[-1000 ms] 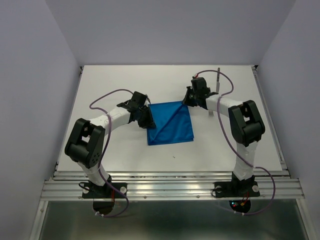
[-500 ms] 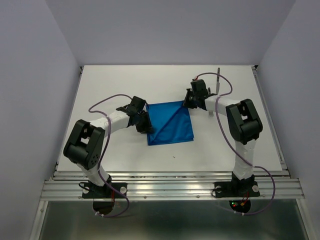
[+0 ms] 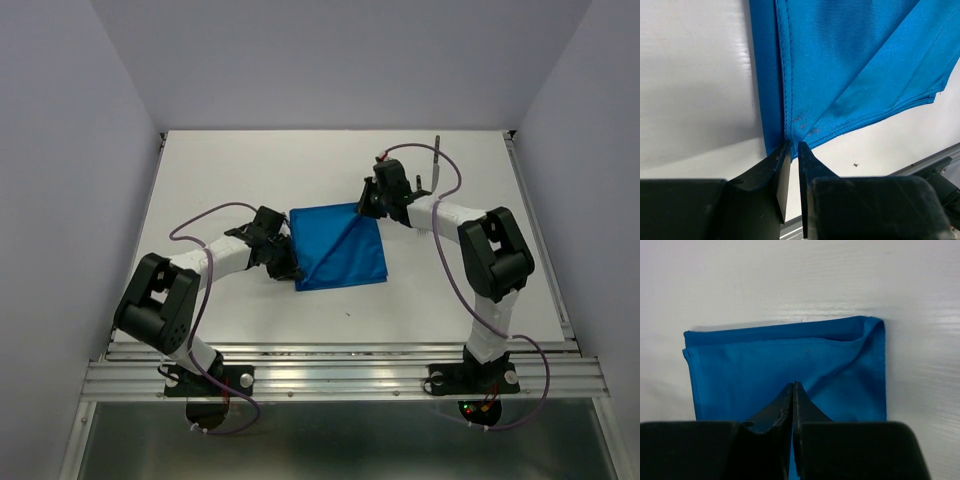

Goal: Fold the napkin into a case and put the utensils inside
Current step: Smooth out the upper triangle-folded napkin at the center of the board.

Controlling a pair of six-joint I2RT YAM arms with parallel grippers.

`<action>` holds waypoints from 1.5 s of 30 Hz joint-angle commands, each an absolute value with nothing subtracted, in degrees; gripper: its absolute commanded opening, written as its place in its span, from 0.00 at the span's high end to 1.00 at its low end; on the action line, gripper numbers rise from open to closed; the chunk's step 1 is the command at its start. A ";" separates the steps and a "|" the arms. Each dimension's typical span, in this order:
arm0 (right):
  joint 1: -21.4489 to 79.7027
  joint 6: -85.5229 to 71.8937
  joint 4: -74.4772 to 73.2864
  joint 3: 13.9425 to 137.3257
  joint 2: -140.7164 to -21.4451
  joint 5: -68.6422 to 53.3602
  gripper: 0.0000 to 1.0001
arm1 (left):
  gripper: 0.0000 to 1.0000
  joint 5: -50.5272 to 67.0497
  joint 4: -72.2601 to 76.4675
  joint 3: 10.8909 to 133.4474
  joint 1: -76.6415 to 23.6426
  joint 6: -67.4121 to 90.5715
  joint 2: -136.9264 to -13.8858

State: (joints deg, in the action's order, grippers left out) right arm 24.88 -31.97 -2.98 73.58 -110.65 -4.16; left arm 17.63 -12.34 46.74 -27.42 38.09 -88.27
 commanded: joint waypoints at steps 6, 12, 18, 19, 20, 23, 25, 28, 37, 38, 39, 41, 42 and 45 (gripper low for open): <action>26.46 -32.26 -3.15 75.58 -115.83 -1.85 0.94 | 0.77 17.41 -9.75 45.53 -27.77 38.93 -90.00; 26.46 -31.73 -4.04 76.29 -115.93 -2.55 0.95 | 0.77 15.73 -12.04 47.90 -27.77 38.50 -88.33; 28.29 -31.29 -3.78 75.06 -110.84 -2.55 0.94 | 0.77 15.29 -13.45 49.31 -27.77 38.41 -87.01; 28.30 -31.29 -3.87 75.06 -110.48 -2.55 0.94 | 0.77 15.21 -13.53 49.39 -27.77 38.41 -86.75; 29.26 -31.29 -3.95 74.54 -110.22 -2.37 0.94 | 0.77 15.03 -13.71 49.48 -27.60 38.32 -86.57; 31.10 -31.81 -3.43 72.87 -109.60 -2.37 0.94 | 0.77 14.68 -14.24 49.83 -27.51 38.50 -85.70; 31.90 -32.17 -3.08 72.42 -110.30 -2.37 0.94 | 0.77 14.50 -14.33 50.01 -27.42 38.50 -85.43; 32.43 -33.04 -2.46 71.72 -111.71 -2.64 0.94 | 0.77 14.33 -14.76 50.36 -27.16 38.41 -85.25; 34.36 -32.52 -3.16 71.98 -112.33 -2.73 0.95 | 0.77 14.15 -15.21 50.45 -26.54 38.41 -84.03; 34.37 -32.35 -3.34 72.07 -111.63 -2.20 0.95 | 0.77 14.15 -15.21 50.45 -26.37 38.41 -83.85; 35.06 -32.26 -3.77 72.16 -110.23 -2.02 0.95 | 0.77 14.15 -15.38 50.62 -26.11 38.41 -83.50; 35.76 -32.52 -3.78 71.81 -108.99 -1.76 0.95 | 0.77 14.24 -15.73 50.89 -25.14 38.32 -83.15; 36.64 -32.61 -3.87 71.46 -107.94 -1.50 0.94 | 0.77 14.24 -15.82 51.15 -24.79 38.32 -82.62; 38.23 -33.48 -3.26 69.88 -106.62 -0.97 0.94 | 0.77 14.15 -16.52 51.68 -23.21 38.06 -81.31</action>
